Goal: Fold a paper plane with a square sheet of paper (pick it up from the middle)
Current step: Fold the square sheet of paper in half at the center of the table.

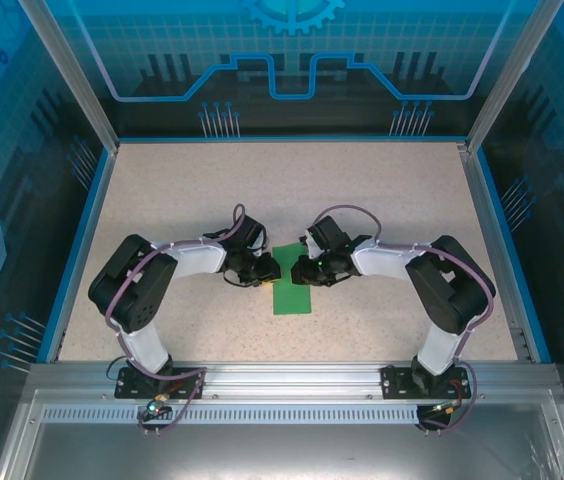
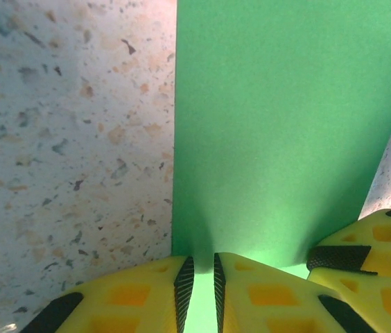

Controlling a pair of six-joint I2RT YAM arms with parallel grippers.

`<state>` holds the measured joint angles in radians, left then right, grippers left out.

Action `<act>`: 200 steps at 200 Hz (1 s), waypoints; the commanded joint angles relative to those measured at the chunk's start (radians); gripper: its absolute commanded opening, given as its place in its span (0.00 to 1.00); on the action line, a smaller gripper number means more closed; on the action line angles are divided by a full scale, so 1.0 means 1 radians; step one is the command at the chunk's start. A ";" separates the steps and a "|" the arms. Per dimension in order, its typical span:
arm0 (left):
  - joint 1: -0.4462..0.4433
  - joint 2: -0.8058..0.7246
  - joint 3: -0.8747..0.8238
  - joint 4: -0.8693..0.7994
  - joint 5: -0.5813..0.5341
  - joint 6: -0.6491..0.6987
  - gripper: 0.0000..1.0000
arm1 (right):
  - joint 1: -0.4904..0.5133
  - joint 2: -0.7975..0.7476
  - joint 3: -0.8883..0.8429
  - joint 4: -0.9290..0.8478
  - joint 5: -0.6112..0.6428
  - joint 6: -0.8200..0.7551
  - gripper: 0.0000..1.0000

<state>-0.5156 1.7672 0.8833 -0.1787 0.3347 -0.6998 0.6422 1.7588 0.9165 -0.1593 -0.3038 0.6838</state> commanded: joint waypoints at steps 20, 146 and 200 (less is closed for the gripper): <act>-0.019 0.087 -0.021 -0.132 -0.114 0.034 0.22 | -0.011 0.023 0.000 -0.019 0.043 -0.027 0.20; -0.041 0.128 0.020 -0.168 -0.138 0.065 0.21 | -0.023 -0.044 -0.005 -0.024 0.018 -0.032 0.19; -0.047 0.126 0.025 -0.174 -0.145 0.066 0.21 | -0.050 0.034 0.052 0.042 -0.025 -0.027 0.16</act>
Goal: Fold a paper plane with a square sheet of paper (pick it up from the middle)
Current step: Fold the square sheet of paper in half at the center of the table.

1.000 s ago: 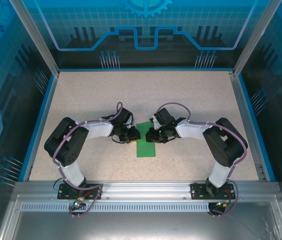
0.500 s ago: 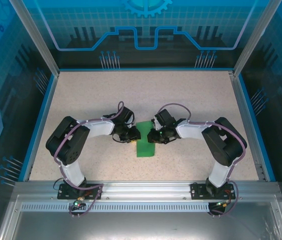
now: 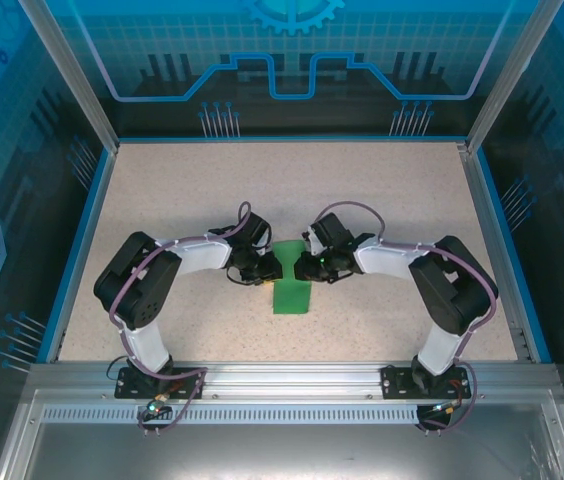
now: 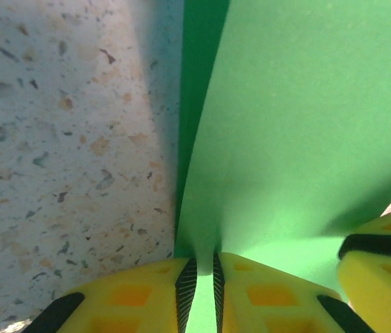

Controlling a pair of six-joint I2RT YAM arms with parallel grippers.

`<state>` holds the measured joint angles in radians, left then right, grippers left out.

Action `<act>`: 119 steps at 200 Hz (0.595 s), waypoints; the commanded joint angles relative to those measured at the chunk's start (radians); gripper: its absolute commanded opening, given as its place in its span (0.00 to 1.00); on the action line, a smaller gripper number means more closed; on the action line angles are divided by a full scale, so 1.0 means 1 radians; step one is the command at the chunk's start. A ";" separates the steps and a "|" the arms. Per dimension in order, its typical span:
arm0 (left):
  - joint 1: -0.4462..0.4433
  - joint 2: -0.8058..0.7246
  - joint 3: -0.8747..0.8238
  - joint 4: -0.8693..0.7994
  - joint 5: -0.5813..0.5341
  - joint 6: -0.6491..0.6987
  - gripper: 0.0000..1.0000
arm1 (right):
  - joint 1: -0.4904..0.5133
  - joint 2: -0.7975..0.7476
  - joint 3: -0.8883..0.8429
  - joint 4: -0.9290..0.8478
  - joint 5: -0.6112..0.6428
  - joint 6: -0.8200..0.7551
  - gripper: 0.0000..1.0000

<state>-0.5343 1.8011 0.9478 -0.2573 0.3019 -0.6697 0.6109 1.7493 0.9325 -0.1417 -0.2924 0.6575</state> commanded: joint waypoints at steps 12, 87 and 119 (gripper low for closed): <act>-0.029 0.092 -0.038 -0.101 -0.118 0.039 0.21 | -0.026 0.068 0.043 0.020 -0.031 -0.010 0.16; -0.028 0.087 -0.040 -0.123 -0.141 0.051 0.21 | -0.090 0.108 -0.029 0.083 -0.011 -0.036 0.15; -0.029 0.091 -0.045 -0.129 -0.150 0.059 0.21 | -0.123 0.091 -0.047 0.113 -0.012 -0.052 0.15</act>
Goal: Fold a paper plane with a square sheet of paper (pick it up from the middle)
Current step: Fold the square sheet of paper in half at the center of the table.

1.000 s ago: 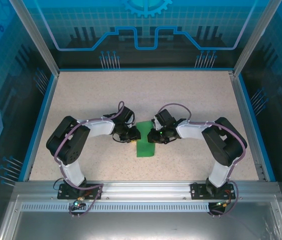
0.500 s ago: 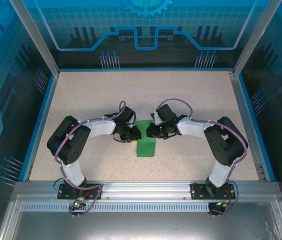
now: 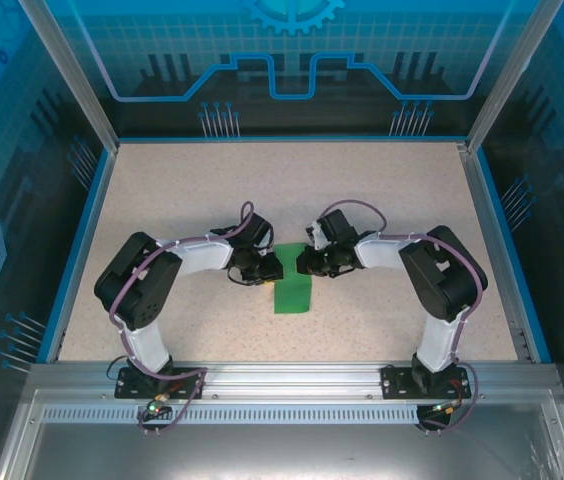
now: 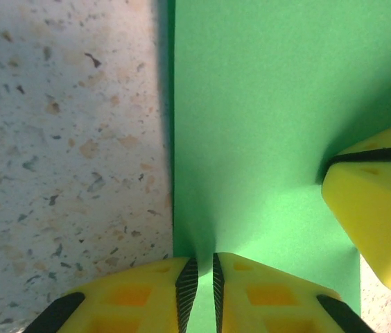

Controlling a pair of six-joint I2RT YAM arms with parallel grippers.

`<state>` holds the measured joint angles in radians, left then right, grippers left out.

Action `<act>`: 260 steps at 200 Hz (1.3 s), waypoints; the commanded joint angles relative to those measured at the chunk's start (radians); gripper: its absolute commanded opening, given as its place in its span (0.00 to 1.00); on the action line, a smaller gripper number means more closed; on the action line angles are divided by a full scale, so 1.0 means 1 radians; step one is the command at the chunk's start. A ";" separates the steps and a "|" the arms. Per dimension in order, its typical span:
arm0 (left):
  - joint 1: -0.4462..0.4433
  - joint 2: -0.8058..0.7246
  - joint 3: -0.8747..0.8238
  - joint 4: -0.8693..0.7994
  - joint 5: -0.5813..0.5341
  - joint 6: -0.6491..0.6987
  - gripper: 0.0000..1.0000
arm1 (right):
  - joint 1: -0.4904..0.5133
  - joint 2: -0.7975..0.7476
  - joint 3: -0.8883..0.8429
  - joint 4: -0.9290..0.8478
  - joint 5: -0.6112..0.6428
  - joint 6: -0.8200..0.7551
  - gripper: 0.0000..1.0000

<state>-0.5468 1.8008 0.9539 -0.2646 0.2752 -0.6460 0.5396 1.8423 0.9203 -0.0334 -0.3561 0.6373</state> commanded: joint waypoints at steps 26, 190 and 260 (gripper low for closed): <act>-0.016 0.092 -0.051 -0.126 -0.129 0.037 0.21 | -0.080 -0.047 -0.090 0.007 0.059 -0.033 0.15; -0.018 0.073 -0.059 -0.137 -0.123 0.055 0.21 | -0.003 0.022 0.061 0.091 0.011 0.015 0.15; -0.017 0.053 -0.084 -0.144 -0.134 0.063 0.20 | -0.034 0.065 0.001 0.147 0.092 0.026 0.15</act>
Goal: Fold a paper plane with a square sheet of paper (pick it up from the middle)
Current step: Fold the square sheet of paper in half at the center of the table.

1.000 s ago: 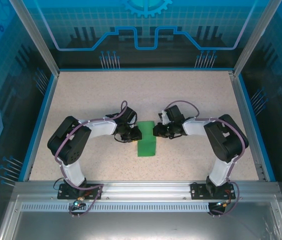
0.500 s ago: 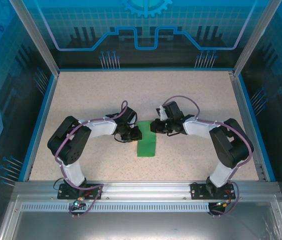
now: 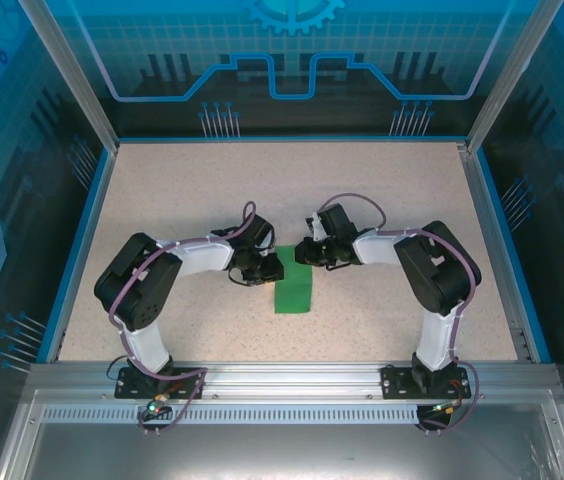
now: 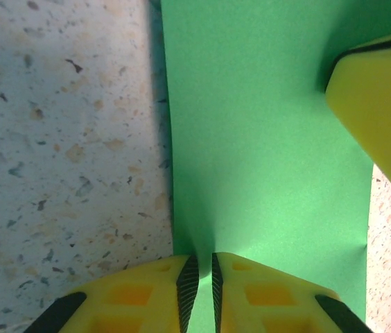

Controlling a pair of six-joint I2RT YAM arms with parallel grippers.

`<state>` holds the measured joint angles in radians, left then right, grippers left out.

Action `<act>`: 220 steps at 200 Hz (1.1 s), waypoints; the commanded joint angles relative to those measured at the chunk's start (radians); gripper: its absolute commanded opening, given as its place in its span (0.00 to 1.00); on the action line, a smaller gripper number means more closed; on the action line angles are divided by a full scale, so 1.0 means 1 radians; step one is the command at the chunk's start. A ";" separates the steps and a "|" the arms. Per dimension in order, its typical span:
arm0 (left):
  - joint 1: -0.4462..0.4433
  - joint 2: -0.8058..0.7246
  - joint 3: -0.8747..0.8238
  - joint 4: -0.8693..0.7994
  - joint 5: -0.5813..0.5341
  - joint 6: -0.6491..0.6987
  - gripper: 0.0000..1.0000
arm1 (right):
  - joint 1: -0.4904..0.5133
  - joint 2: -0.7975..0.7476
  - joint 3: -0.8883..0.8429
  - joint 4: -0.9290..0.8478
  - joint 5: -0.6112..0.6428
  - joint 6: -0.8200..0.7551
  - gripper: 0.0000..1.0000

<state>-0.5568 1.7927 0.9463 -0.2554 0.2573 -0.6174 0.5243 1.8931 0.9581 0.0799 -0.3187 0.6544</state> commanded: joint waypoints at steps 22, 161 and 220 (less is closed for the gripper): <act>-0.008 0.060 -0.079 -0.155 -0.119 0.034 0.20 | -0.044 0.004 -0.072 0.077 0.082 0.026 0.15; -0.007 0.051 -0.072 -0.163 -0.124 0.037 0.20 | 0.004 -0.139 -0.085 0.094 0.120 0.054 0.16; -0.007 0.042 -0.081 -0.169 -0.126 0.044 0.20 | 0.003 -0.018 -0.016 0.121 0.111 0.060 0.16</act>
<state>-0.5598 1.7859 0.9390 -0.2470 0.2436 -0.5991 0.5278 1.8267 0.9054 0.1844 -0.2016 0.7078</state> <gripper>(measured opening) 0.197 0.160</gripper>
